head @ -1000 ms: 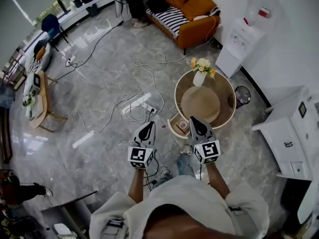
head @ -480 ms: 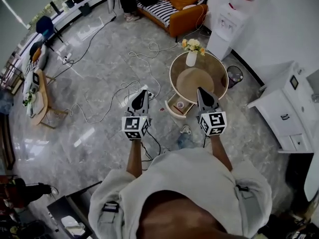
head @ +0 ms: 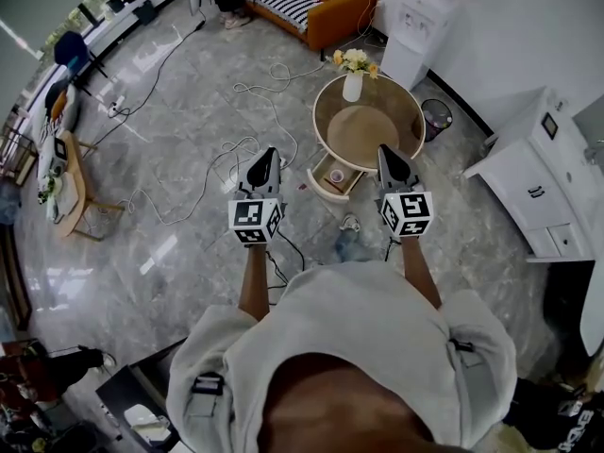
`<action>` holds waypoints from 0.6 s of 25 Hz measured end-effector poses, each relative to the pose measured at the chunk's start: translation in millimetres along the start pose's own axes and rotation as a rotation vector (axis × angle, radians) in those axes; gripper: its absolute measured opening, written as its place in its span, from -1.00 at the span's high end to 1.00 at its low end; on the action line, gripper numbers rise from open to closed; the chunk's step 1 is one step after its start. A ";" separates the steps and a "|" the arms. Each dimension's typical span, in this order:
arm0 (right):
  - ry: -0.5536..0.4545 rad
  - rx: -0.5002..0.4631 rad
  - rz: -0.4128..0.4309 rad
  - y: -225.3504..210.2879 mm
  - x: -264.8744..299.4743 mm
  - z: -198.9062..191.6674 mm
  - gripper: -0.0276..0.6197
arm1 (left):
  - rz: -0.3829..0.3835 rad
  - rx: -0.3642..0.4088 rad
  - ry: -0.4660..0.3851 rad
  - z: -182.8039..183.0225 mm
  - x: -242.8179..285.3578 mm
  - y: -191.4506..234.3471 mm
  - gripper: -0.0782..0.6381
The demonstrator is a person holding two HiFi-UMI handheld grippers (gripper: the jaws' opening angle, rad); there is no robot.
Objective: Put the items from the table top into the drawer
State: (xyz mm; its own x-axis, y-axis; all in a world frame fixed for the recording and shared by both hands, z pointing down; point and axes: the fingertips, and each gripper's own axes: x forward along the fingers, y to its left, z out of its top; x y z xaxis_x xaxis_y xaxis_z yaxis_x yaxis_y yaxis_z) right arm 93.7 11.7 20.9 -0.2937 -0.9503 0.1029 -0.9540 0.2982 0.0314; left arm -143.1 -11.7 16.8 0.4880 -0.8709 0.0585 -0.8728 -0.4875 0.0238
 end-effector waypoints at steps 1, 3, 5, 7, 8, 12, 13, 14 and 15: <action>0.000 0.002 -0.003 -0.1 -1.5 -0.6 0.84 | 0.001 0.001 -0.002 0.3 -1.4 -0.7 0.74; -0.001 0.006 -0.006 -0.6 -3.9 -1.4 0.84 | 0.002 0.000 -0.003 0.5 -3.3 -1.7 0.74; 0.000 0.008 -0.008 -1.8 -6.2 -2.6 0.84 | 0.004 0.002 -0.001 0.2 -3.8 -2.9 0.74; 0.002 0.008 -0.011 -3.2 -8.0 -3.8 0.84 | 0.006 0.006 -0.005 0.9 -4.1 -3.9 0.74; 0.004 0.008 -0.012 -3.9 -8.9 -4.4 0.84 | 0.007 0.007 -0.007 1.4 -4.2 -4.3 0.74; 0.009 0.010 -0.019 -5.4 -13.7 -5.4 0.84 | 0.002 0.006 -0.006 1.9 -5.5 -8.0 0.74; 0.009 0.011 -0.020 -6.0 -15.1 -5.5 0.84 | 0.000 0.006 -0.004 1.9 -5.7 -9.7 0.74; 0.010 0.012 -0.021 -7.1 -16.4 -5.8 0.84 | -0.003 0.007 -0.003 1.8 -5.4 -11.8 0.74; 0.011 0.013 -0.022 -8.5 -17.7 -6.3 0.84 | -0.005 0.007 -0.002 1.8 -4.7 -14.1 0.74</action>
State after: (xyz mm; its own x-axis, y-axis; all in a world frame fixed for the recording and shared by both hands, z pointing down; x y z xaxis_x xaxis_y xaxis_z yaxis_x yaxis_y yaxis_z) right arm 107.4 26.5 25.1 -0.2716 -0.9558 0.1131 -0.9611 0.2755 0.0209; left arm -133.0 -0.8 14.4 0.4927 -0.8684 0.0562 -0.8701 -0.4926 0.0167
